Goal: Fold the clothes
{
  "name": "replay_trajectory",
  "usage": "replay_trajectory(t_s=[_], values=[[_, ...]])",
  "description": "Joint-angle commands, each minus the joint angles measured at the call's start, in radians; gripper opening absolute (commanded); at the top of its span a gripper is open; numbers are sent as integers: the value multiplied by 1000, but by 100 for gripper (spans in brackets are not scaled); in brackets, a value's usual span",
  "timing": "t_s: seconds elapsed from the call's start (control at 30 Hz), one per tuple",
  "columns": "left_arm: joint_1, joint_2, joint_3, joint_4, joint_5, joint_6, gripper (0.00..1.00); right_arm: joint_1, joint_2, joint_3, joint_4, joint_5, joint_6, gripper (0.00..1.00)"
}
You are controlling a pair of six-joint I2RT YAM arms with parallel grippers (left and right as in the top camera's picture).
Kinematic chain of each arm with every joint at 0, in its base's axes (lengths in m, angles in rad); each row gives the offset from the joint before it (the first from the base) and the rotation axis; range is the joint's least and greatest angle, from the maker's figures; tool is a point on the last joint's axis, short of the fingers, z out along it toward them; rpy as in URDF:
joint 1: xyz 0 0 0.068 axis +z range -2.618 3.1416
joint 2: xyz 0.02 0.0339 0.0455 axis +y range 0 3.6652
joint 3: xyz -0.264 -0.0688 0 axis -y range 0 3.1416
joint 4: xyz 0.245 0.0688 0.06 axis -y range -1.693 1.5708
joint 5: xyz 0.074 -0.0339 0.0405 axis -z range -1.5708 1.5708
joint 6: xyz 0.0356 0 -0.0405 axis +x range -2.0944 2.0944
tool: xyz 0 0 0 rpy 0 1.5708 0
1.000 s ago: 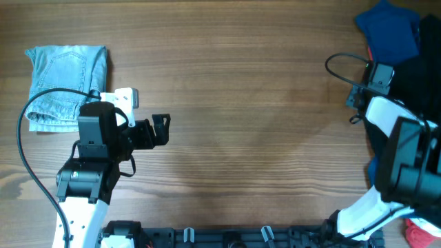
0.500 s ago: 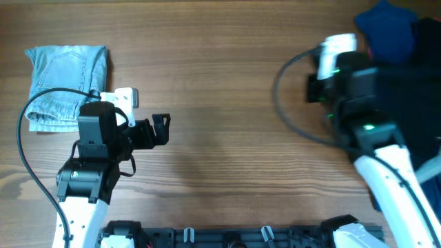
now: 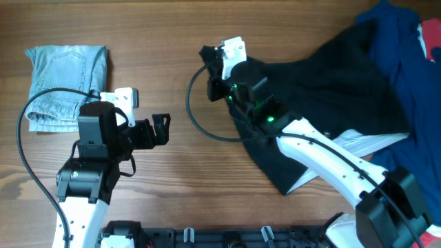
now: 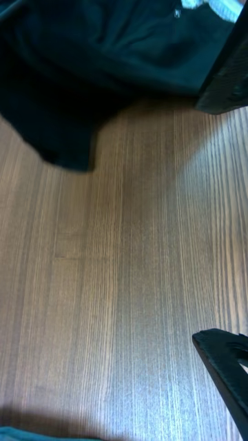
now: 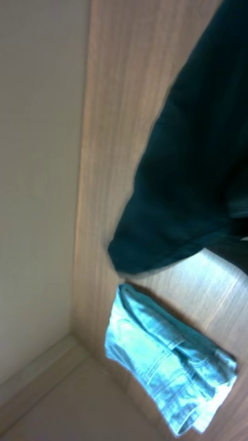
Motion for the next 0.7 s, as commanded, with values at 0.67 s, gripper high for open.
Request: replay_trajectory(t_s=[0.67], values=[[-259,456,19,185,218,-380,100,-526,-397,13,-991,200,72,100]])
